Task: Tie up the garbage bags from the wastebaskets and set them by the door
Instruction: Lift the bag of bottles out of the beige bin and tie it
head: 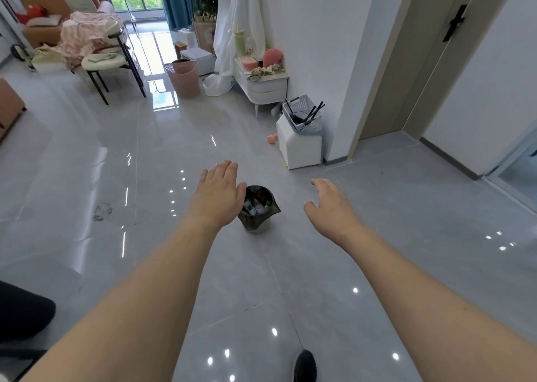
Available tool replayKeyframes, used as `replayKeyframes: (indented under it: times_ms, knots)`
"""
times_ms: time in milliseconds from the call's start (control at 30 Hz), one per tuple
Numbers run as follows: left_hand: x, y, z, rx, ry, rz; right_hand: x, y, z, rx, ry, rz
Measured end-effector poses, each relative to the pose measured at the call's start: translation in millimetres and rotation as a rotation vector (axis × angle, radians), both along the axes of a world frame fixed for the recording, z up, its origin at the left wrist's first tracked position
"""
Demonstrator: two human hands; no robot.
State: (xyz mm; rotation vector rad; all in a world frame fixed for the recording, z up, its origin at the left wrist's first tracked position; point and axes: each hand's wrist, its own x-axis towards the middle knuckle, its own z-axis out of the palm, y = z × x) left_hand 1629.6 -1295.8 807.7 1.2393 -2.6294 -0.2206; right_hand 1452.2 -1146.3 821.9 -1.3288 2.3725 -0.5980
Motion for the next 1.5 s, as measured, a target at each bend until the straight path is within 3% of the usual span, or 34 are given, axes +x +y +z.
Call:
replayKeyframes:
  times_ms: [500, 733, 933, 1067, 1267, 1367, 1500]
  knots:
    - [-96.8, -233.9, -35.6, 0.053, 0.014, 0.087, -121.5, -260.5, -40.3, 0.017, -0.111, 0.057]
    - [-112.1, -351.7, -100.5, 0.187, 0.024, 0.179, -152.6, -383.0, -99.6, 0.025, -0.251, -0.051]
    - [-150.2, -428.2, -249.3, 0.412, 0.111, 0.270, -185.3, -448.0, -244.8, 0.115, -0.348, -0.198]
    - [-165.3, -453.8, -391.3, 0.534, 0.160, 0.372, -206.2, -474.5, -381.4, 0.167, -0.396, -0.248]
    - [-190.7, -471.0, -614.9, 0.704, 0.371, 0.615, -231.3, -495.8, -604.6, 0.162, -0.479, -0.347]
    - [-197.5, -486.5, -706.0, 0.793, 0.468, 0.697, -246.0, -502.1, -699.6, 0.153, -0.621, -0.511]
    - [-191.4, -515.8, -778.0, 0.938, 0.636, 0.914, -264.7, -517.7, -769.3, 0.046, -0.854, -0.705]
